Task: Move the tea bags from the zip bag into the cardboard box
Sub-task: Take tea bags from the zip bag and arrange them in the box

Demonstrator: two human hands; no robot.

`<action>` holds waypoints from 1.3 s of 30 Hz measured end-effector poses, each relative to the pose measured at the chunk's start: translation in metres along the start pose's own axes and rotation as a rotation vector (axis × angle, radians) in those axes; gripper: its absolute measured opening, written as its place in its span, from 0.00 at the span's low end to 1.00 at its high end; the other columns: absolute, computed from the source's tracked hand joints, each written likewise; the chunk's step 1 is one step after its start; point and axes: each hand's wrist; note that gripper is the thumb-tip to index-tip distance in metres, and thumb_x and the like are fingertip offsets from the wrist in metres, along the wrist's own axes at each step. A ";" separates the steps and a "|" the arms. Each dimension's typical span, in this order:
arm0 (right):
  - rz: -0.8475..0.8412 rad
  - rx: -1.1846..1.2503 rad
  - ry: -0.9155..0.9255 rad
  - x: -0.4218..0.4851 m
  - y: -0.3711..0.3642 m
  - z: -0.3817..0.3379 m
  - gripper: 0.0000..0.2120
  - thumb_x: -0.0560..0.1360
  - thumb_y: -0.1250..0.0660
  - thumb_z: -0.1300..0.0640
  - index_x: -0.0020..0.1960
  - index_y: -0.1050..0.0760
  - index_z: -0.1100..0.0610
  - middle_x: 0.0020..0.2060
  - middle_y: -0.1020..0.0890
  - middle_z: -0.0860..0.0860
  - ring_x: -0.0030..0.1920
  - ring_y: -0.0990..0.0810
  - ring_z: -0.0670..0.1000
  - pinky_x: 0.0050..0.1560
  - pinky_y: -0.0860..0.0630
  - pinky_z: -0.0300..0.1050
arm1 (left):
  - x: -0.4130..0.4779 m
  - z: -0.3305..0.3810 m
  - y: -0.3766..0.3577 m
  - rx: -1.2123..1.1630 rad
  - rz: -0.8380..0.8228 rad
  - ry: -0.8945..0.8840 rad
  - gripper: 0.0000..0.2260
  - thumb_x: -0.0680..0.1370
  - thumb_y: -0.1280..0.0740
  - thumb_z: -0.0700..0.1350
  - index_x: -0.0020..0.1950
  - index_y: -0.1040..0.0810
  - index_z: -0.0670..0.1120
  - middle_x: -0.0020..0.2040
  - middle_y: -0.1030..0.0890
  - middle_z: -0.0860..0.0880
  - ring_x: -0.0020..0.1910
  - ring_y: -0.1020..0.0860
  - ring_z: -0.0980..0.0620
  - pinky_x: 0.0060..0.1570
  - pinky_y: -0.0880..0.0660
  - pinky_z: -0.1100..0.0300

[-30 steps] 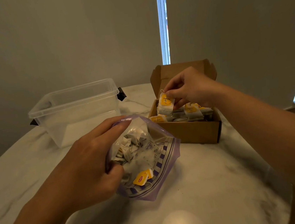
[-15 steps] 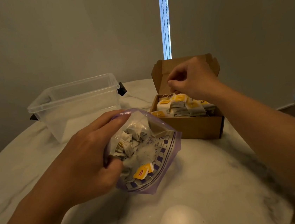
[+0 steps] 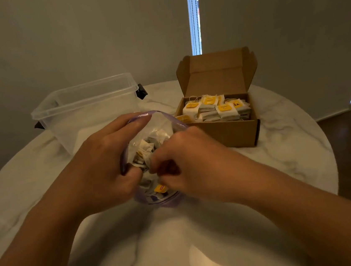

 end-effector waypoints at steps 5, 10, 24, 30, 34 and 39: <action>-0.153 -0.120 -0.021 0.030 -0.026 0.001 0.07 0.74 0.29 0.56 0.51 0.22 0.55 0.42 0.25 0.50 0.45 0.23 0.51 0.43 0.23 0.42 | 0.000 0.005 -0.002 -0.032 -0.023 -0.005 0.35 0.65 0.35 0.38 0.74 0.30 0.41 0.68 0.25 0.48 0.47 0.28 0.78 0.42 0.35 0.82; -0.154 -0.056 -0.028 0.041 -0.034 -0.003 0.10 0.72 0.28 0.57 0.39 0.29 0.51 0.34 0.29 0.46 0.38 0.28 0.49 0.38 0.32 0.40 | -0.002 0.002 -0.003 -0.057 -0.011 -0.001 0.36 0.64 0.34 0.38 0.74 0.30 0.43 0.67 0.25 0.50 0.46 0.28 0.78 0.41 0.35 0.83; 0.130 0.145 -0.092 0.005 -0.016 0.003 0.07 0.75 0.29 0.56 0.52 0.16 0.52 0.44 0.15 0.46 0.44 0.19 0.42 0.46 0.20 0.35 | -0.002 -0.005 -0.003 -0.020 0.020 0.016 0.35 0.67 0.42 0.51 0.76 0.32 0.47 0.70 0.28 0.54 0.57 0.25 0.63 0.51 0.29 0.75; 0.242 0.365 -0.161 -0.014 -0.008 0.006 0.07 0.72 0.26 0.60 0.48 0.16 0.51 0.41 0.16 0.43 0.42 0.17 0.40 0.43 0.19 0.36 | -0.002 -0.006 -0.002 0.016 0.032 0.035 0.35 0.67 0.36 0.44 0.76 0.33 0.46 0.71 0.29 0.54 0.66 0.27 0.57 0.60 0.28 0.66; 0.241 0.588 -0.237 -0.022 0.003 0.011 0.07 0.71 0.26 0.63 0.48 0.15 0.55 0.40 0.14 0.47 0.42 0.15 0.44 0.44 0.17 0.42 | -0.002 -0.005 -0.003 0.015 0.020 0.048 0.35 0.67 0.35 0.43 0.76 0.32 0.47 0.70 0.29 0.55 0.62 0.27 0.64 0.58 0.30 0.71; 0.251 0.814 -0.272 -0.028 0.023 0.013 0.07 0.70 0.27 0.66 0.48 0.17 0.60 0.39 0.14 0.53 0.41 0.14 0.51 0.41 0.18 0.44 | -0.002 -0.005 -0.003 0.016 0.030 0.049 0.34 0.68 0.40 0.47 0.76 0.32 0.47 0.71 0.29 0.56 0.65 0.27 0.61 0.60 0.28 0.66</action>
Point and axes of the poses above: each hand's wrist, its own x-axis towards the middle knuckle, its own y-axis out of the back of the hand, z = x × y
